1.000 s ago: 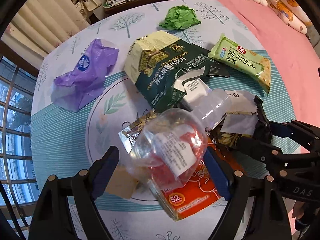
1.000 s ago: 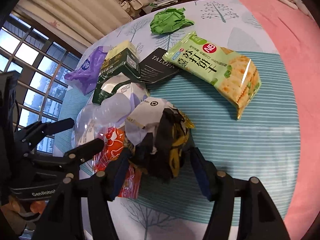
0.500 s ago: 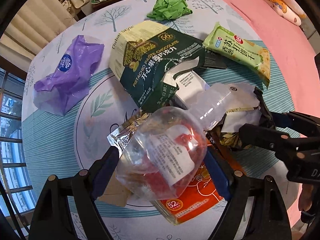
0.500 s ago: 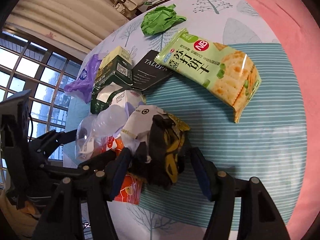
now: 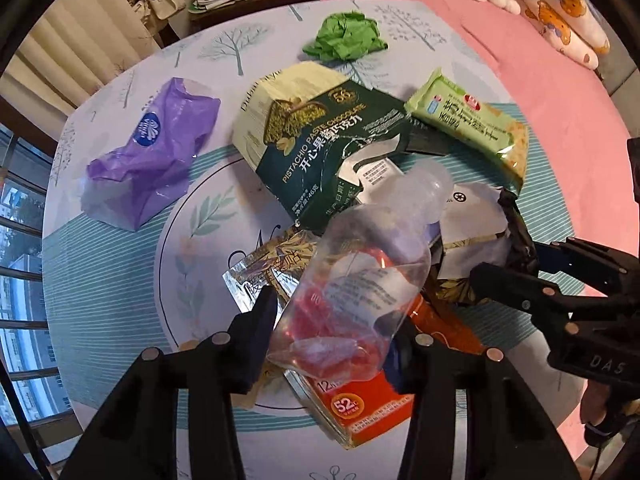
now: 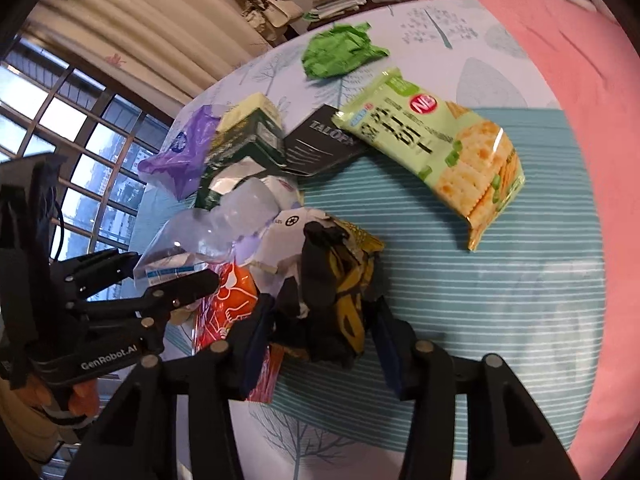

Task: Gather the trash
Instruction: 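Grasp the black-yellow wrapper with the right tool while the left grasps the plastic bottle, then carry the wrapper and plastic bottle over the bin and open both tools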

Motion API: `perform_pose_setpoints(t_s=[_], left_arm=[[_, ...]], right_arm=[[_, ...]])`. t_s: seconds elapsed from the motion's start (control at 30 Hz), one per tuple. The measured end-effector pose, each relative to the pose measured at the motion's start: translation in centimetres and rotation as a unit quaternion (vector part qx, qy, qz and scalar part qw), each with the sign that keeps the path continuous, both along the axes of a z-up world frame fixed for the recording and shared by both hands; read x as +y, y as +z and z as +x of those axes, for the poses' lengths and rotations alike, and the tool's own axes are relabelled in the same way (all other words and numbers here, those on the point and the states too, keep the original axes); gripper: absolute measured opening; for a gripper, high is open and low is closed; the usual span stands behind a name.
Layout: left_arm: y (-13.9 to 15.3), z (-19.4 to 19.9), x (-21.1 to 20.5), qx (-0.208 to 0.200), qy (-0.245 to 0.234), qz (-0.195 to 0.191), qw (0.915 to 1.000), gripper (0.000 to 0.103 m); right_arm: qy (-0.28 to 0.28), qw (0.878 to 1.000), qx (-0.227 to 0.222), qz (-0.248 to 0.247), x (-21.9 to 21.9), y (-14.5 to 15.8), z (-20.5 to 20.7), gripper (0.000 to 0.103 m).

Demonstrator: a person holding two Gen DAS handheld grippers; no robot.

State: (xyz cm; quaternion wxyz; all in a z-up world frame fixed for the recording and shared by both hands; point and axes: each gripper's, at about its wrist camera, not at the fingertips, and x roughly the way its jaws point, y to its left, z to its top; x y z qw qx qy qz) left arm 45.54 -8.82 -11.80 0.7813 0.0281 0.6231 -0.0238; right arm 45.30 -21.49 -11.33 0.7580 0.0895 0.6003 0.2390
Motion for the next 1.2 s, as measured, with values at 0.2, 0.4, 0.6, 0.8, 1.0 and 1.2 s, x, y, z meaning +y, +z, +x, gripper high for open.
perform_pose_setpoints(t_s=[0.2, 0.4, 0.6, 0.8, 1.0, 1.2], left_arm=[[1.6, -2.2, -0.1, -0.019, 0.014, -0.018, 0.9995, 0.045], [3.9, -5.3, 0.4, -0.038, 0.033, -0.057, 0.9971, 0.045], [6.6, -9.8, 1.8, -0.066, 0.046, -0.069, 0.9944, 0.045], [9.5, -16.4, 3.5, -0.097, 0.044, -0.087, 0.9905, 0.045], [11.0, -23.5, 5.4, -0.115, 0.036, -0.101, 0.9876, 0.045], [10.7, -31.4, 7.3, -0.115, 0.033, -0.113, 0.9863, 0.045]], right_arm=[[-0.002, 1.0, -0.028, -0.003, 0.2, 1.8, -1.0, 0.047], [0.001, 0.999, -0.05, -0.005, 0.5, 3.6, -2.9, 0.047], [0.016, 0.997, -0.072, -0.007, 1.8, 5.8, -6.1, 0.047], [0.024, 0.995, -0.096, -0.013, 3.7, 8.7, -11.4, 0.047], [0.04, 0.992, -0.114, -0.022, 6.4, 11.2, -18.5, 0.047], [0.069, 0.99, -0.12, -0.036, 9.4, 11.6, -27.1, 0.047]])
